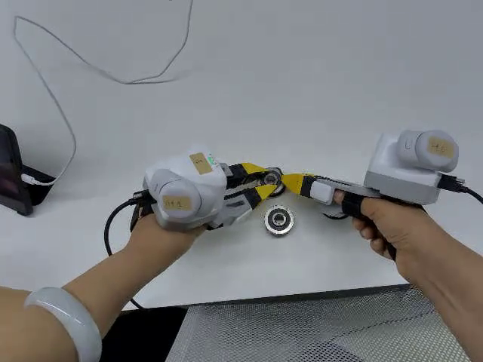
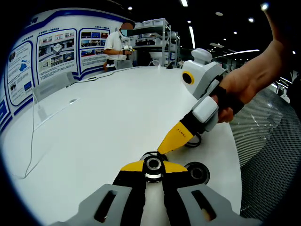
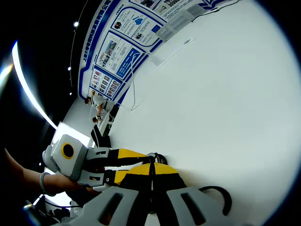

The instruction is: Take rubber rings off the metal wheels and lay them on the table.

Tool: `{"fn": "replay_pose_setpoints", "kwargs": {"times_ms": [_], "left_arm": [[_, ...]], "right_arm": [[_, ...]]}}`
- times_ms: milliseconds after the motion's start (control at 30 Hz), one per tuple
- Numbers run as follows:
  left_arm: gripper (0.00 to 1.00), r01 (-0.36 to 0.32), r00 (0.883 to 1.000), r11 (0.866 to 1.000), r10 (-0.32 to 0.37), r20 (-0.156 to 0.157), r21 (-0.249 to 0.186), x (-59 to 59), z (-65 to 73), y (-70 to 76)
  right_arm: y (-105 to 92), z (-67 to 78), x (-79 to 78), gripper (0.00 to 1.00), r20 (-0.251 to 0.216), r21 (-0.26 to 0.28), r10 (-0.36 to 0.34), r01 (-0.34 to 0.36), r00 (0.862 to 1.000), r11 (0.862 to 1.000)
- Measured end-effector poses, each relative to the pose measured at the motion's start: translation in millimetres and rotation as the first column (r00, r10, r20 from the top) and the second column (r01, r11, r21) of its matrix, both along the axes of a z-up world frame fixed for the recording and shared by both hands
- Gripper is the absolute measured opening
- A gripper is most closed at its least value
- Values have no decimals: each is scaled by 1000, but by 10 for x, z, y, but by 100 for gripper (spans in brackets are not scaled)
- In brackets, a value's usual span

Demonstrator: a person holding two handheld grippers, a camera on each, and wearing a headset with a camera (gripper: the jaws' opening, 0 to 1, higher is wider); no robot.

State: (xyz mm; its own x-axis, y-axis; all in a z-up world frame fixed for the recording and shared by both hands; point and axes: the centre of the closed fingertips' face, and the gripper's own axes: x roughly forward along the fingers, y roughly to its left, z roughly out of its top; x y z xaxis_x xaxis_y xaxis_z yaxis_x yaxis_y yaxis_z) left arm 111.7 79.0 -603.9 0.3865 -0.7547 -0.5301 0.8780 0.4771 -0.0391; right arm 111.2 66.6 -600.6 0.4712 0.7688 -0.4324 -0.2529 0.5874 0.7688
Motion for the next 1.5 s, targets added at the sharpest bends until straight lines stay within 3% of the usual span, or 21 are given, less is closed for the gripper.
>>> {"fn": "replay_pose_setpoints", "kwargs": {"times_ms": [833, 1133, 1200, 1367, 1500], "left_arm": [[14, 2, 1000, 1000, -2, 1, 4, -8, 0, -5], [14, 3, 1000, 1000, -3, -15, -2, -7, 13, -12], [15, 16, 1000, 1000, -16, -6, 9, -19, 17, -17], [17, 26, 1000, 999, -25, 15, -25, -45, 142, -1], [19, 32, 999, 999, -31, 37, -28, -81, 222, 37]], "right_arm": [[111, 128, -38, 1, 0, 57, 2, -2, 1000, 998], [93, 138, -29, 1, -3, 59, -18, 18, 1000, 998], [79, 121, -19, 1, -4, 50, -23, 23, 1000, 998], [53, 113, 1, 1, -3, 39, -36, 36, 999, 999], [59, 124, -5, 1, -4, 40, -36, 36, 999, 999]]}}
